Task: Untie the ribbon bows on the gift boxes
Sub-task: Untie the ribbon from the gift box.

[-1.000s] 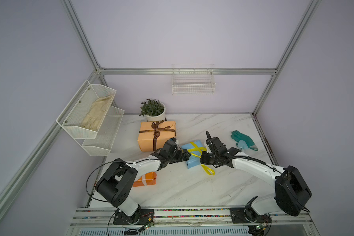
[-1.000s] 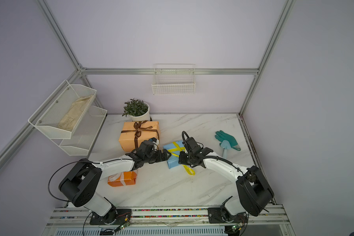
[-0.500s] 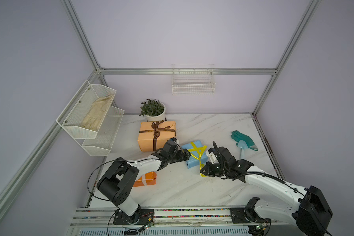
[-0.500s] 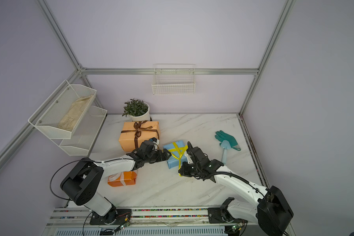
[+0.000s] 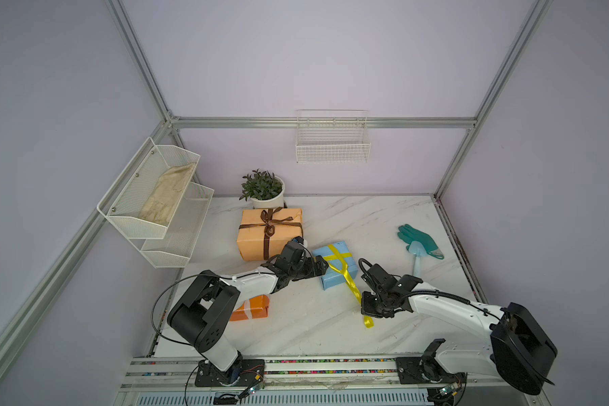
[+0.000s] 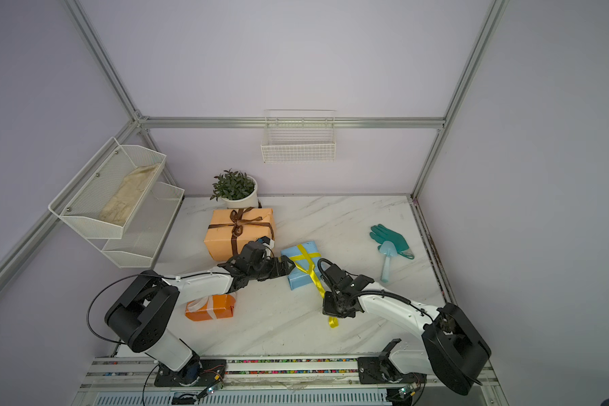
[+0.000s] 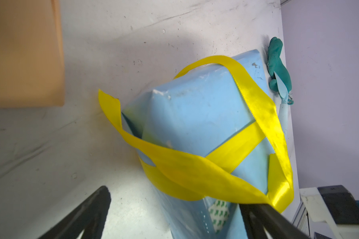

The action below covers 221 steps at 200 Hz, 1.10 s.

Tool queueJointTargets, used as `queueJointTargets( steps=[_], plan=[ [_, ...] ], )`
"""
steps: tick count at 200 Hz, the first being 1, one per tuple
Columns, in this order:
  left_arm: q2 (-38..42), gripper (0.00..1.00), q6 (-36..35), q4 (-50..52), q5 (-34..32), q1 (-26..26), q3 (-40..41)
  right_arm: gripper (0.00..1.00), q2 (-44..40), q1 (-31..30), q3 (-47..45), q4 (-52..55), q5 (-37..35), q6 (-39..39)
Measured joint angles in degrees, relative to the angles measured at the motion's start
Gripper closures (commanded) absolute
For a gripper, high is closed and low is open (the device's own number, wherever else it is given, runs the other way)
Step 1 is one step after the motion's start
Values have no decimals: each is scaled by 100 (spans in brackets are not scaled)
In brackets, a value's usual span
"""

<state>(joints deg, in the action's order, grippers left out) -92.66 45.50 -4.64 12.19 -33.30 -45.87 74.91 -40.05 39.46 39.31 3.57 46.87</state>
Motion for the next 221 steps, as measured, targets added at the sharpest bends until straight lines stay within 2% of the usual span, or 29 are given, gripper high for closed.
queueJointTargets(
  steps=[11,18,38,54,89,113,157,190,216,221],
  plan=[
    [74,1,-2,57,-11,0,0,93,140,0,72,52,-129,0],
    [142,0,-7,116,-22,0,0,83,199,0,105,81,-205,2],
    [426,0,-68,376,-92,0,0,82,229,2,181,227,-398,-55],
    [719,0,-212,608,-221,7,-2,64,203,2,330,374,-448,-70],
    [1152,0,-616,691,-431,81,-107,63,-129,2,817,341,-463,-195],
    [822,0,-839,457,-356,175,-601,63,-138,2,951,-125,-411,-308],
    [-634,0,-1043,216,227,249,-1969,66,820,2,1097,-1163,-251,-481],
    [-1121,0,-1121,264,431,249,-2162,68,1119,2,1102,-1602,-256,-553],
    [-1213,0,-1169,308,527,249,-2162,98,1178,2,1115,-1711,-409,-636],
    [-1215,0,-1169,306,549,249,-2162,100,1185,2,1128,-1718,-420,-619]
  ],
)
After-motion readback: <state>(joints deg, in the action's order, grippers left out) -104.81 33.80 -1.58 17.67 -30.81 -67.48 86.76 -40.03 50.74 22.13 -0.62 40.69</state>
